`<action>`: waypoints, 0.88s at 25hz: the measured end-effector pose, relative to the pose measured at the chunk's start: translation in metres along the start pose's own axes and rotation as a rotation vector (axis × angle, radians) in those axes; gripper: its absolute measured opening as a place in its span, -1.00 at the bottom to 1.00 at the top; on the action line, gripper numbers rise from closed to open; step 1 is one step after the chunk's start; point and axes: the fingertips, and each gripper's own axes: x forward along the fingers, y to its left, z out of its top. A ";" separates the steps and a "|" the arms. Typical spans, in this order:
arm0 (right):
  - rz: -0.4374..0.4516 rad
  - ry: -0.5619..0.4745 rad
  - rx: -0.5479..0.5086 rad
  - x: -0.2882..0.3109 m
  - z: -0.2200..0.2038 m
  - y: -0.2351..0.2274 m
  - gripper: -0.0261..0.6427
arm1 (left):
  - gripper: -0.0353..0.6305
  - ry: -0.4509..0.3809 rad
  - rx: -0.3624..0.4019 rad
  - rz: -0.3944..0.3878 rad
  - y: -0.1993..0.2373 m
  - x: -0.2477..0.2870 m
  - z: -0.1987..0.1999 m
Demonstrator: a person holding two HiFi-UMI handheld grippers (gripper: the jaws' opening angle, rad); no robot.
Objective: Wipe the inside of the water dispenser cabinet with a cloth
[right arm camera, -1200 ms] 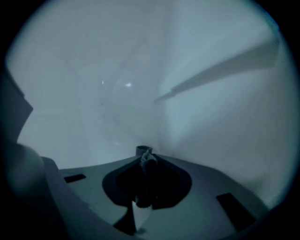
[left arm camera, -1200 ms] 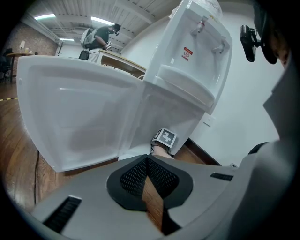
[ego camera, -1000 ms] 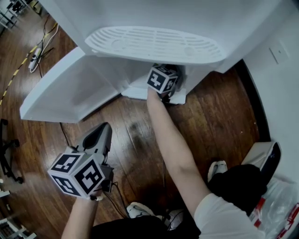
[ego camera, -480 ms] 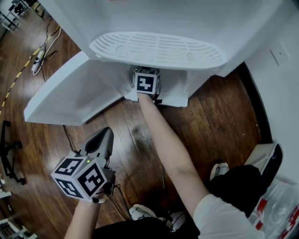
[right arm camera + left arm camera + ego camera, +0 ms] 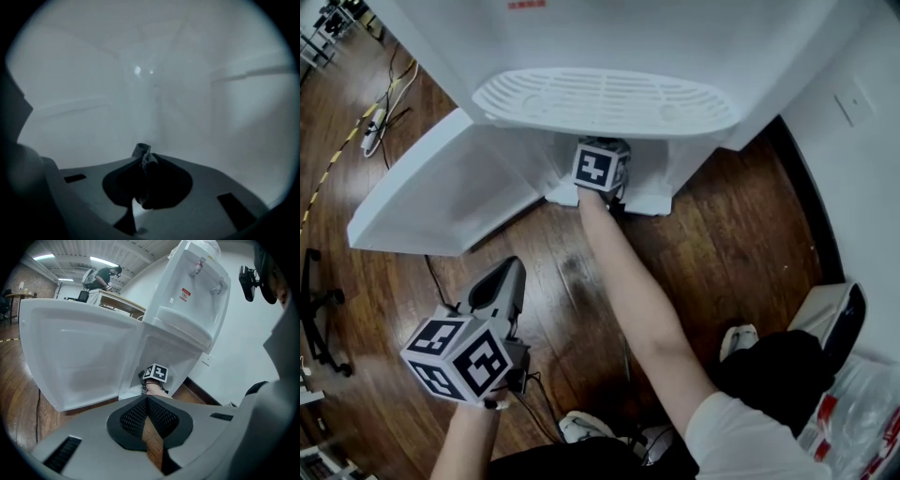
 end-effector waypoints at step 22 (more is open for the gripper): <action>-0.328 -0.067 0.151 -0.053 -0.011 -0.090 -0.78 | -0.93 -0.002 0.027 -0.042 -0.014 -0.006 0.000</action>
